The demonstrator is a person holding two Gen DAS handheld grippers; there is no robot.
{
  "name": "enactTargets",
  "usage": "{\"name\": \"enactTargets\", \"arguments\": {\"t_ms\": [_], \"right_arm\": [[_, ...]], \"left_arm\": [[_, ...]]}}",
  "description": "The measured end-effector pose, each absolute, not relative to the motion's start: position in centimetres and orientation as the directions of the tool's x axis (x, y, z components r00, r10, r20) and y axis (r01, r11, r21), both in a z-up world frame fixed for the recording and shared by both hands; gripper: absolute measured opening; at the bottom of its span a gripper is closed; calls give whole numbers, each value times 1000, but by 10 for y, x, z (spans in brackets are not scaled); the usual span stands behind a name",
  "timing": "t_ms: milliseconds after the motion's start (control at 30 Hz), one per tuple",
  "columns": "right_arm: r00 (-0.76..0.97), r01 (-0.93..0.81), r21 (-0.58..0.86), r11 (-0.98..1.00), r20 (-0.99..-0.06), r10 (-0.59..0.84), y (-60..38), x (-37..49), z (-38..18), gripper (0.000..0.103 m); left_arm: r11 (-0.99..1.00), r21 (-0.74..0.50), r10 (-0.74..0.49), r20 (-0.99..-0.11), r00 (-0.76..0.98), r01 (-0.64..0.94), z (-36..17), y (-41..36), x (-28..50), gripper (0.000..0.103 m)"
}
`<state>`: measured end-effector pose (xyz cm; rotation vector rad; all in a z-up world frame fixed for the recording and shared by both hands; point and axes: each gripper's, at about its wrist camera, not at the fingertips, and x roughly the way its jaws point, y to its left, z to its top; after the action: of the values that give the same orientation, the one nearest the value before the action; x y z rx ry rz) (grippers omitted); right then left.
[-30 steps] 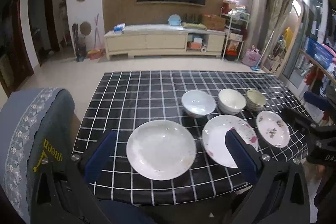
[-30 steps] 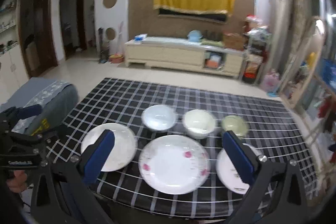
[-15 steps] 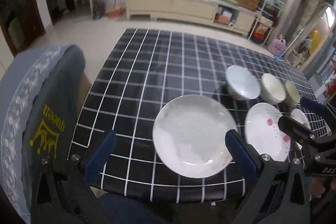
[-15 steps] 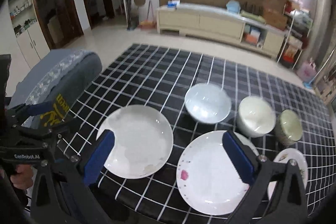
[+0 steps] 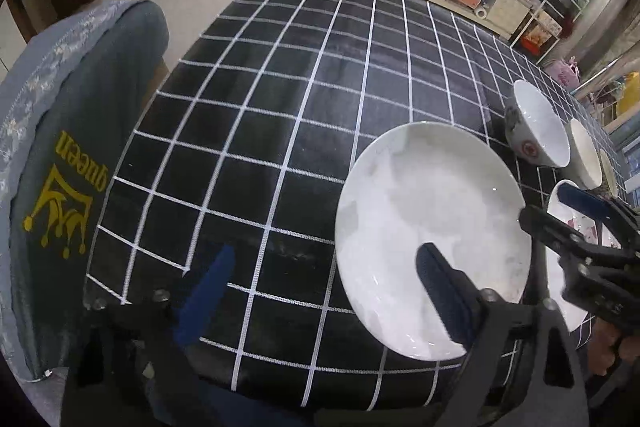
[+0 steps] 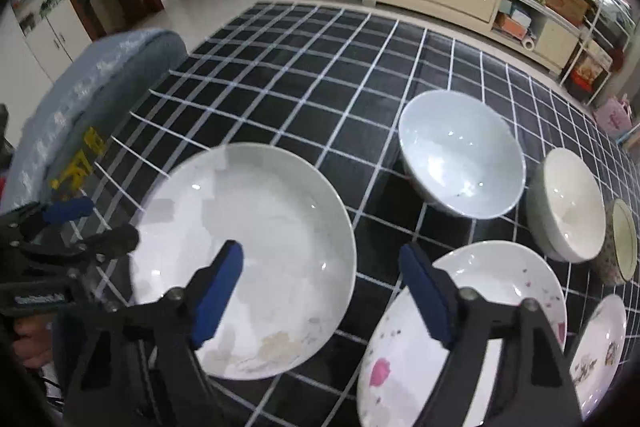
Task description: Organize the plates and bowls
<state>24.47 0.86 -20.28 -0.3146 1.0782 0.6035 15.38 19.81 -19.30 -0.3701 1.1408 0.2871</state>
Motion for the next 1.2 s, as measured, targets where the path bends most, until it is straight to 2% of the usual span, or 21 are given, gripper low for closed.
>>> {"name": "enactTargets", "arguments": {"t_ms": [100, 200, 267, 300, 367, 400, 467, 500, 633, 1200], "right_arm": [[297, -593, 69, 802, -907, 298, 8, 252, -215, 71], [299, -590, 25, 807, -922, 247, 8, 253, -226, 63], [280, -587, 42, 809, -927, 251, 6, 253, -231, 57], [269, -585, 50, 810, -930, 252, 5, 253, -233, 51], [251, -586, 60, 808, -935, 251, 3, 251, -239, 40], [245, -587, 64, 807, -936, 252, 2, 250, -240, 35], [255, -579, 65, 813, -932, 256, -3, 247, -239, 33], [256, -571, 70, 818, -931, 259, -5, 247, -239, 31], [264, -561, 74, 825, -928, 262, -6, 247, -240, 28], [325, -549, 47, 834, -908, 265, -2, 247, -234, 24]], "left_arm": [[900, -149, 16, -928, 371, -410, -204, 198, 157, 81], [899, -154, -1, -937, 350, -410, -213, 196, 157, 74], [906, -141, 4, -940, 342, -399, -218, 194, 158, 62], [909, -136, 6, -941, 337, -393, -220, 193, 160, 60], [911, -132, 2, -946, 323, -391, -225, 191, 162, 47], [908, -155, -23, -946, 324, -388, -227, 190, 162, 44], [904, -202, -71, -940, 333, -377, -228, 188, 162, 28], [902, -215, -85, -938, 335, -374, -229, 187, 163, 26], [906, -226, -101, -936, 336, -358, -233, 176, 167, 21], [915, -180, -38, -930, 366, -362, -227, 176, 186, 21]]}}
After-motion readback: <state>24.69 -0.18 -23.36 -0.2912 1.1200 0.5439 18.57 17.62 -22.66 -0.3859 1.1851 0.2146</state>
